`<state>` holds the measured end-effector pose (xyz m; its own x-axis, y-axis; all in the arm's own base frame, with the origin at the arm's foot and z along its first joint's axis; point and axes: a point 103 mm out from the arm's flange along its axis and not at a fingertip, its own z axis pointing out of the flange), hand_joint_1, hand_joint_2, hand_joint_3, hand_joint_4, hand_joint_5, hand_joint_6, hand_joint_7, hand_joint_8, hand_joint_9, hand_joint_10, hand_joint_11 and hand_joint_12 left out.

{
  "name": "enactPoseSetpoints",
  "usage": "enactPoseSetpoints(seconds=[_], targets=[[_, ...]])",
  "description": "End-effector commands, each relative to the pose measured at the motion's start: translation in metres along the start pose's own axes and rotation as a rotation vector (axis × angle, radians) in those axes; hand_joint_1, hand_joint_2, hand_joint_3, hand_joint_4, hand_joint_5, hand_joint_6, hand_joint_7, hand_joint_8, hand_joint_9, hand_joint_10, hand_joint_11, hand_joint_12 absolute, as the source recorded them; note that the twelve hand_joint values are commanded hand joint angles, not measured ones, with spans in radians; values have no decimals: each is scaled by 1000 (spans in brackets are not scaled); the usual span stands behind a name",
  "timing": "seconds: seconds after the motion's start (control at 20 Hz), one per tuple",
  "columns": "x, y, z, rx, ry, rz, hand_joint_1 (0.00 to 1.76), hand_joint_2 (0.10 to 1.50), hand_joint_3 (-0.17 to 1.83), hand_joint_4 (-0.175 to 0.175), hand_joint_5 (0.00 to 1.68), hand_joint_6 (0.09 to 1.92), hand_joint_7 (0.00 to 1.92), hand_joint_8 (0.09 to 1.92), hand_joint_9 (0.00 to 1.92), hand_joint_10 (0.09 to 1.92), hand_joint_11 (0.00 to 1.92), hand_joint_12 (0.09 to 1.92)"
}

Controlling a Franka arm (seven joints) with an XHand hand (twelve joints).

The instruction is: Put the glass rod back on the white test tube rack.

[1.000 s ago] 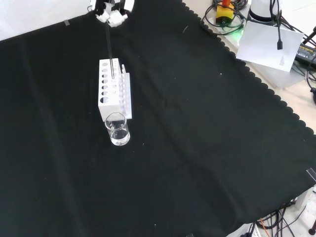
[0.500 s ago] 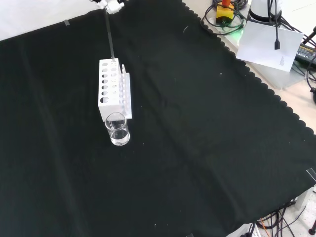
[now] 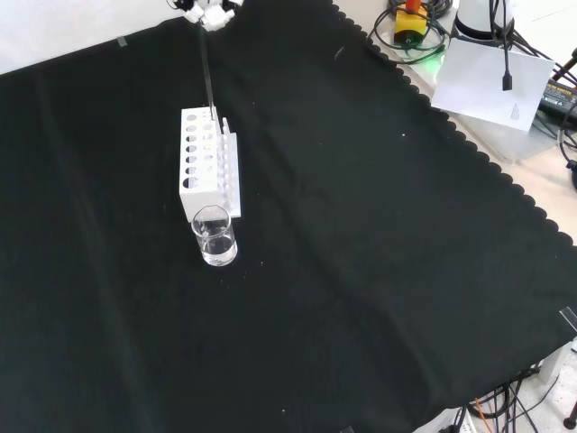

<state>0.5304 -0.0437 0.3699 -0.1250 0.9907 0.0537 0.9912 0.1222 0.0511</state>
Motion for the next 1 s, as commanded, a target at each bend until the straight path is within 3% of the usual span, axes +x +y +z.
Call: enactPoseSetpoints(seconds=[0.05,1.0], targets=[[15,5,7,9,2,-21,1211,568,912,-175,1183,947,1555,1057,1889,760,1838,746],[10,28,25,30,16,-17,1211,568,911,-175,1183,946,1554,1057,1889,761,1838,747]])
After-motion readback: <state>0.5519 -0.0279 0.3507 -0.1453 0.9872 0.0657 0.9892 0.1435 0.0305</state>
